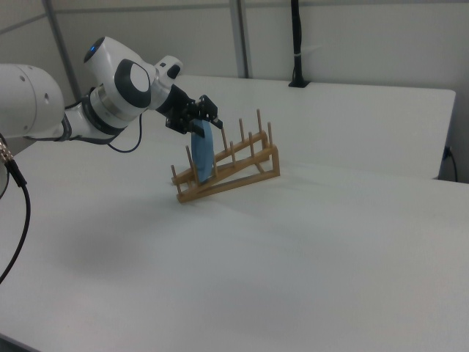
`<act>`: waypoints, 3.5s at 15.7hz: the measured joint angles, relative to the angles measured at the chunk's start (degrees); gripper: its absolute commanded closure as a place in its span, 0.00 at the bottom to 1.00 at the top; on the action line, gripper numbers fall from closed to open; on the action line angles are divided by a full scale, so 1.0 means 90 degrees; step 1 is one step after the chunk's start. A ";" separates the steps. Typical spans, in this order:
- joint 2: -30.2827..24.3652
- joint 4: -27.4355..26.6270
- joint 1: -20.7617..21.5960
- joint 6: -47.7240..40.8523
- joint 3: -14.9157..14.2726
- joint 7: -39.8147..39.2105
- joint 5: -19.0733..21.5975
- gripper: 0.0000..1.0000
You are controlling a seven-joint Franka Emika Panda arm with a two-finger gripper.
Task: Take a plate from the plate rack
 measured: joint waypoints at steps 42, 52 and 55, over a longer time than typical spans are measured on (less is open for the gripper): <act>-0.0447 0.0240 0.0036 0.0009 0.0140 0.1230 -0.0782 0.90; -0.0604 -0.0437 0.0472 0.0006 0.0294 0.1225 -0.0610 0.30; -0.0870 -0.0799 0.0711 -0.0178 0.0297 0.0886 -0.0610 0.30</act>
